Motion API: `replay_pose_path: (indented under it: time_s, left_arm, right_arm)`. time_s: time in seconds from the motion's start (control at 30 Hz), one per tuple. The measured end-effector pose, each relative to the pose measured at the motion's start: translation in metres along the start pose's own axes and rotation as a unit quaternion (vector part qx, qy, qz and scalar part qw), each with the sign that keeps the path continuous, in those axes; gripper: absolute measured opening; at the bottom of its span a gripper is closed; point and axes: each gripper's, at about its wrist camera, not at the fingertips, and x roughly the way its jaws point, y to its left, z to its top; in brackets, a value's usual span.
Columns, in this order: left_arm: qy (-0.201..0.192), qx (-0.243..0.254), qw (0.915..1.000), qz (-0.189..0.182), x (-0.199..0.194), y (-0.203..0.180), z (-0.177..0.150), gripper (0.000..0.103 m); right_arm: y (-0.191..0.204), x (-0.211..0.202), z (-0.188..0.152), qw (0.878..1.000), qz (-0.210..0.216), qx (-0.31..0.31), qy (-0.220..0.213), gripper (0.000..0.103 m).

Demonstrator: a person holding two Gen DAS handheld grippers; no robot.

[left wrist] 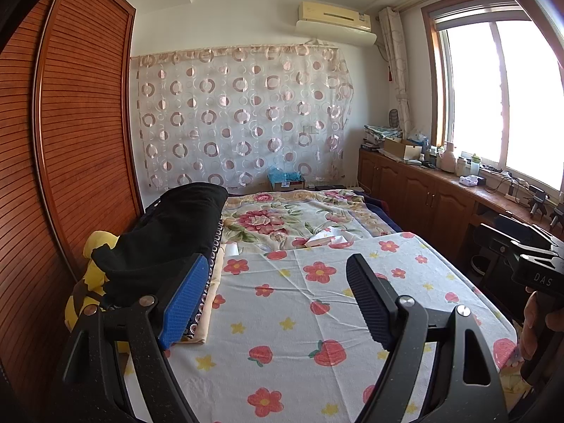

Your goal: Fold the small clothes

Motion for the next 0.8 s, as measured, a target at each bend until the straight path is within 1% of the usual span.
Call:
replay_pose_path:
  time_s: [0.8]
  left_arm:
    - [0.0,0.0,1.0,0.002,0.0013,0.0006,-0.0021,0.081]
  right_arm:
    - [-0.0023,0.0012,-0.0029,1.0,0.002,0.002,0.001,0.087]
